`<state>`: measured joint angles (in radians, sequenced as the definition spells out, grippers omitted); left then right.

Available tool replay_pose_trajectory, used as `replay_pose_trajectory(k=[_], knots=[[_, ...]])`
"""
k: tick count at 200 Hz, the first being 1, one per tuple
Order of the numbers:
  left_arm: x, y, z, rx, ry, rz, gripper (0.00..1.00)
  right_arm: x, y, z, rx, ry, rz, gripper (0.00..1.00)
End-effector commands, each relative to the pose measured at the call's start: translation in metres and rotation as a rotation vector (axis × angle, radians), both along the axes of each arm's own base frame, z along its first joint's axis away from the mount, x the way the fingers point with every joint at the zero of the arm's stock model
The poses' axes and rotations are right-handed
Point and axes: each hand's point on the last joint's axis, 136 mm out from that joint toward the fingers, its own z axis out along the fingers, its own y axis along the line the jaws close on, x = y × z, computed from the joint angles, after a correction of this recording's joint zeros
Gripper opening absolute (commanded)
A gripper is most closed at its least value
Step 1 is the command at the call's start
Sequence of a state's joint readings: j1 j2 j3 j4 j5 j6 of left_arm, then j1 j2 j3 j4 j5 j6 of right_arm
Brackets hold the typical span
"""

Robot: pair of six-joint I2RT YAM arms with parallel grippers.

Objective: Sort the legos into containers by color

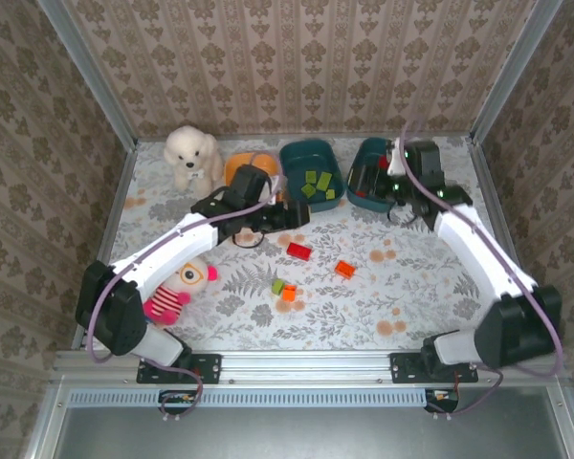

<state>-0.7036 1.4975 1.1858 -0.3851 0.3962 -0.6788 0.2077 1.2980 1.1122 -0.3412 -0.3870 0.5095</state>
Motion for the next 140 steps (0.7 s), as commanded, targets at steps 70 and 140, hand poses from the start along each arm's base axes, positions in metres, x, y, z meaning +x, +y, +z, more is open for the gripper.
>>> replay_pose_trajectory(k=[70,140], knots=[[-0.063,-0.062,-0.088,0.390,-0.065,-0.363,0.75,-0.206,0.016,0.016,0.289,0.039,0.261,1.00],[-0.068,-0.101,-0.132,0.554,-0.080,-0.373,0.83,-0.234,0.013,0.022,0.325,0.048,0.282,1.00]])
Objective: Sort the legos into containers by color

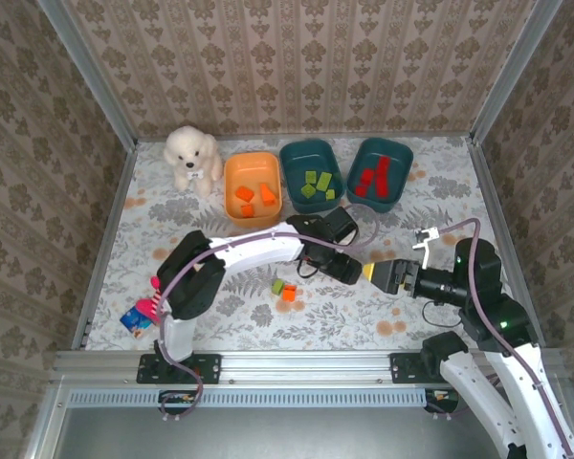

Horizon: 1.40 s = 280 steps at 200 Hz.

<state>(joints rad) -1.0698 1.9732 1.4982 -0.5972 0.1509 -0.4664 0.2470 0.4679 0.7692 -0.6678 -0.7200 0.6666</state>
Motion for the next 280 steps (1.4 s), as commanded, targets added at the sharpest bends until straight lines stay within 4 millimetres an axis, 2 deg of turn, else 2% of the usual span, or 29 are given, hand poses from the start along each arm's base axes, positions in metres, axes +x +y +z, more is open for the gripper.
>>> replay_pose_trajectory(k=[1,51,80,103,122,130,159,196,226,257,280], knots=[[0.006,0.001,-0.012,0.100,-0.055,0.011,0.83,-0.015,0.003,-0.005,0.024,0.057,0.034,1.00],[0.023,-0.010,-0.037,0.179,-0.089,0.043,0.84,-0.032,0.004,-0.005,0.046,0.077,0.074,1.00],[0.027,-0.016,-0.050,0.201,-0.085,0.042,0.79,-0.035,0.004,-0.006,0.039,0.082,0.078,1.00],[0.028,-0.019,-0.058,0.213,-0.078,0.039,0.65,-0.035,-0.003,-0.015,-0.013,0.101,0.042,0.98],[0.028,-0.019,-0.059,0.214,-0.081,0.046,0.40,-0.035,-0.013,-0.023,-0.070,0.100,-0.012,0.97],[0.029,-0.019,-0.057,0.213,-0.084,0.049,0.33,-0.034,-0.018,-0.026,-0.096,0.095,-0.044,0.97],[0.032,-0.017,-0.050,0.205,-0.098,0.063,0.21,-0.027,-0.031,-0.029,-0.144,0.073,-0.129,0.96],[0.039,-0.010,-0.032,0.169,-0.097,0.115,0.20,-0.016,-0.051,-0.025,-0.203,0.010,-0.251,0.96],[0.052,-0.002,-0.004,0.114,-0.110,0.178,0.20,-0.007,-0.060,-0.009,-0.175,-0.103,-0.335,0.96],[0.073,0.021,0.033,0.068,-0.137,0.254,0.20,0.007,-0.057,-0.001,-0.117,-0.145,-0.356,0.96],[0.099,0.051,0.058,0.034,-0.157,0.332,0.20,0.023,-0.051,0.007,-0.079,-0.193,-0.356,0.96]])
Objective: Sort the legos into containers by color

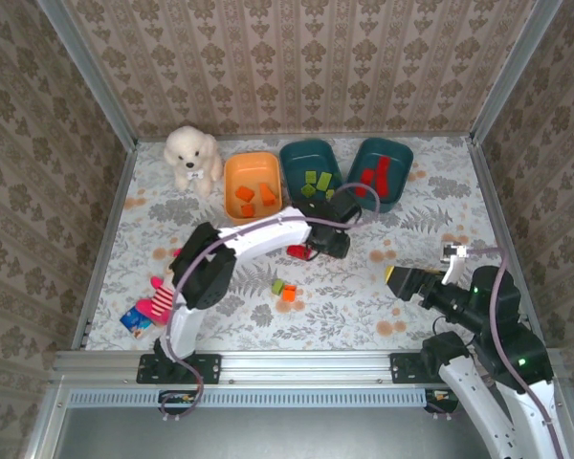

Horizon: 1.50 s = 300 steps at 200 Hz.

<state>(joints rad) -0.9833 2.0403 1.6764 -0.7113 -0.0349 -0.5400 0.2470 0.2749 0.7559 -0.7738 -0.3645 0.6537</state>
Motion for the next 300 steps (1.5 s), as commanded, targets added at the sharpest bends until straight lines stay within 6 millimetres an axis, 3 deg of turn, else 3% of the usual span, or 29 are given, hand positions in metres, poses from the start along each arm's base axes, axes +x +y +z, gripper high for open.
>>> replay_pose_trajectory(k=[1,43,87,110,113,122,159,194,236,259,300], knots=[[0.026,0.033,0.041,-0.048,-0.051,0.102,0.20,0.021,0.002,0.016,0.039,-0.089,-0.028,0.96],[0.091,0.102,0.059,-0.077,-0.087,0.253,0.20,0.072,0.029,0.020,0.012,-0.091,0.059,0.95],[0.170,0.152,0.047,-0.093,-0.119,0.371,0.21,0.121,0.076,0.029,-0.039,-0.135,0.135,0.95],[0.203,0.164,0.032,-0.082,-0.117,0.414,0.21,0.136,0.107,0.031,-0.045,-0.137,0.182,0.95],[0.212,0.175,0.030,-0.084,-0.117,0.441,0.21,0.137,0.110,0.031,-0.045,-0.137,0.187,0.95],[0.227,0.182,0.028,-0.101,-0.117,0.468,0.21,0.140,0.118,0.033,-0.044,-0.139,0.198,0.95],[0.269,0.195,0.005,-0.119,-0.099,0.534,0.21,0.146,0.132,0.028,-0.057,-0.114,0.219,0.95],[0.286,0.199,-0.015,-0.148,-0.061,0.570,0.27,0.146,0.130,0.023,-0.078,-0.098,0.218,0.95],[0.279,0.193,-0.024,-0.170,0.001,0.571,0.44,0.149,0.130,0.012,-0.111,-0.066,0.213,0.95],[0.273,0.190,-0.008,-0.188,-0.014,0.566,0.55,0.152,0.130,0.005,-0.149,-0.049,0.220,0.95],[0.259,0.194,0.041,-0.239,-0.079,0.577,0.67,0.152,0.133,-0.015,-0.241,-0.005,0.249,0.94]])
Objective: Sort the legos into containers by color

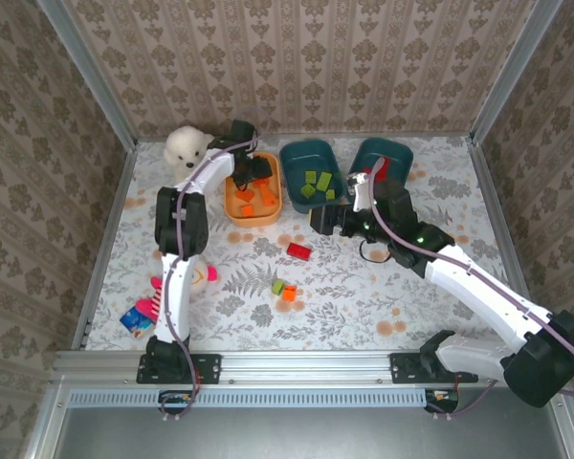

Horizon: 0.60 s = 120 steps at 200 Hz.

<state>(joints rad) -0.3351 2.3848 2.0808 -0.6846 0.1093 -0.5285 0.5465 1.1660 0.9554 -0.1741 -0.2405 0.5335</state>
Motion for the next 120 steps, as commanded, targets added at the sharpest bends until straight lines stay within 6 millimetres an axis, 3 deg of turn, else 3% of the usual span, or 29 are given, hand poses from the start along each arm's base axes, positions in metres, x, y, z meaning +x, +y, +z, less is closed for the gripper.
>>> replay_pose_trajectory(k=[1,36,58,99,113,120], knots=[[-0.008,0.000,0.072,-0.060,-0.109,0.012,0.67,-0.001,0.001,-0.006,-0.077,-0.003,0.015,0.94],[-0.040,0.010,0.107,-0.108,-0.150,0.032,0.70,-0.001,0.007,-0.028,-0.139,0.038,0.022,0.93],[-0.074,0.016,0.122,-0.156,-0.164,0.042,0.71,0.000,0.009,-0.030,-0.190,0.025,0.020,0.92],[-0.160,0.022,0.145,-0.323,-0.200,0.026,0.73,0.003,0.009,-0.051,-0.345,0.054,0.064,0.90],[-0.194,0.024,0.141,-0.368,-0.193,0.031,0.74,0.002,0.012,-0.062,-0.401,0.076,0.119,0.90],[-0.210,0.026,0.136,-0.383,-0.186,0.043,0.75,0.002,0.016,-0.079,-0.443,0.111,0.158,0.89]])
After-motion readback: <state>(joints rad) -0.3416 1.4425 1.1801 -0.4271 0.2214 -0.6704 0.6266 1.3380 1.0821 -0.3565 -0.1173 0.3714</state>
